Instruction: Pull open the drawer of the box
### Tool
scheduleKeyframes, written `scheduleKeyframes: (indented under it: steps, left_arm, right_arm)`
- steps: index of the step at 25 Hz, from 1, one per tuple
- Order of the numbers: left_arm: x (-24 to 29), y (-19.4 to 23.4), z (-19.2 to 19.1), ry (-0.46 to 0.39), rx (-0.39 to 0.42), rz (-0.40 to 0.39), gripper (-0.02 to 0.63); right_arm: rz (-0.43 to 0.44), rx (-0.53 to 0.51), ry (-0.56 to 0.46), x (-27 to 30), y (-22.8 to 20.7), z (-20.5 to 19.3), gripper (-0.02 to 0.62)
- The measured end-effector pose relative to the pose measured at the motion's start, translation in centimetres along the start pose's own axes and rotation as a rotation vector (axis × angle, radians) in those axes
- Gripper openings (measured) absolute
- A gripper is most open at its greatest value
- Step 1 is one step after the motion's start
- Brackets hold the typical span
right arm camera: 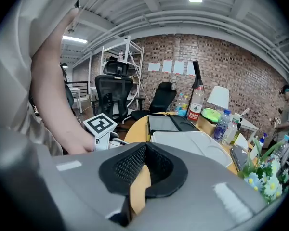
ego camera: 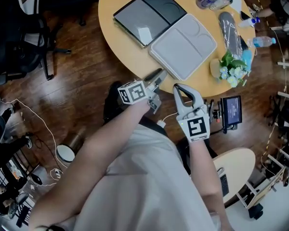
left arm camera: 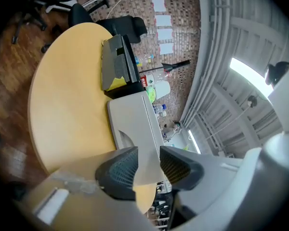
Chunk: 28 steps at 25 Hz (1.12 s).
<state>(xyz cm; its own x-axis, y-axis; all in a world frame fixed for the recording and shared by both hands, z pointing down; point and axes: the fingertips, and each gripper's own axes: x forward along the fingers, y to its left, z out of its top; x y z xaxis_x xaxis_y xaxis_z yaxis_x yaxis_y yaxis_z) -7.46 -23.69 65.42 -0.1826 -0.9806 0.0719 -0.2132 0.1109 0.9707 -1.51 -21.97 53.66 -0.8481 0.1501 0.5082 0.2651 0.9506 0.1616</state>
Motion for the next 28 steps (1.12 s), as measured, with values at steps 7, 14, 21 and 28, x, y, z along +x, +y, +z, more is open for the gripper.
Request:
scheduleKeyframes:
  steps: [7,14,21,28]
  left_arm:
    - [1.1,0.2,0.5,-0.04,-0.094,-0.041,0.201]
    - [1.1,0.3,0.7,-0.03,-0.095,-0.051,0.193]
    - [0.9,0.9,0.8,-0.015,-0.112,-0.059,0.238]
    - [1.8,-2.6,0.9,-0.081,-0.346,-0.277,0.195]
  right_arm:
    - [-0.016,-0.014,0.005,-0.9,0.1,0.2,0.002]
    - [-0.04,-0.01,0.006,-1.7,0.2,-0.1,0.002]
    - [-0.049,0.003,0.024,-2.1,0.5,-0.5,0.002]
    - [-0.049,0.001,0.018,-1.8,0.4,-0.4,0.002]
